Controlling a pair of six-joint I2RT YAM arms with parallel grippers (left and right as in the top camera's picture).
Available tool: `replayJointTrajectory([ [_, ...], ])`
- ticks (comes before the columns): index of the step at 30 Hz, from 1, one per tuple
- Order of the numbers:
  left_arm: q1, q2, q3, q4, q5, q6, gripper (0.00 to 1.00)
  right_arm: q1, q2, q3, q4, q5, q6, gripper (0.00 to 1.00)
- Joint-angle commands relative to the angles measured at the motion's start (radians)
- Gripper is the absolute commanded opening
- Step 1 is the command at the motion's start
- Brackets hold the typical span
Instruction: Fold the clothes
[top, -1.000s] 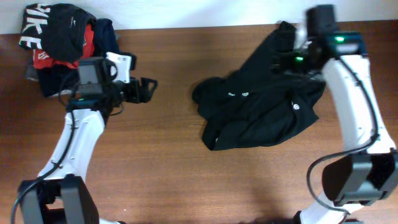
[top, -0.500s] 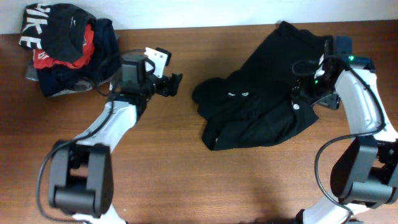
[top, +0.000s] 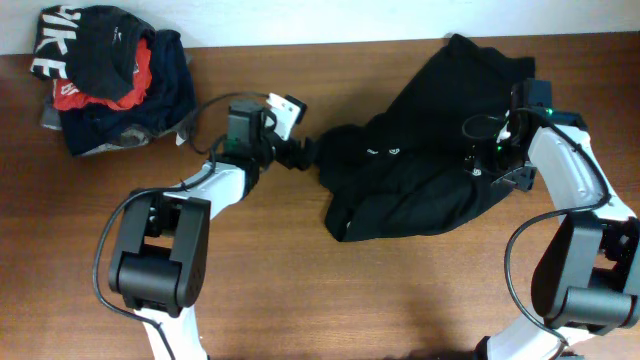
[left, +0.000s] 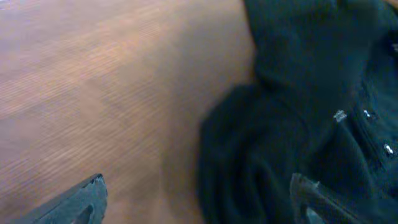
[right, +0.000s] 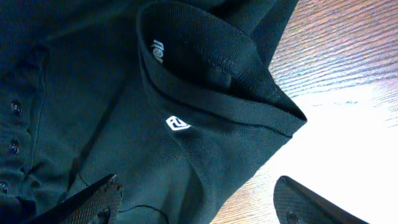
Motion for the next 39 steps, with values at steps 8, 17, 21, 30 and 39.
replayJointTrajectory([
  [8, -0.060, 0.098, 0.237, -0.306, 0.025, 0.192, 0.70, -0.004, -0.002, -0.009, -0.003, 0.010, 0.011, 0.82],
  [17, -0.090, 0.182, 0.295, -0.322, 0.008, 0.192, 0.55, -0.004, -0.002, -0.012, 0.024, 0.021, 0.010, 0.77],
  [21, -0.092, 0.182, 0.296, -0.312, 0.005, 0.189, 0.26, -0.004, -0.002, -0.030, 0.089, 0.021, 0.010, 0.68],
  [30, -0.092, 0.182, 0.295, -0.301, -0.030, 0.111, 0.05, -0.004, 0.000, -0.167, 0.303, 0.036, 0.010, 0.63],
  [39, -0.060, 0.182, 0.296, -0.301, -0.183, -0.004, 0.01, -0.009, 0.017, -0.195, 0.353, 0.126, 0.010, 0.23],
])
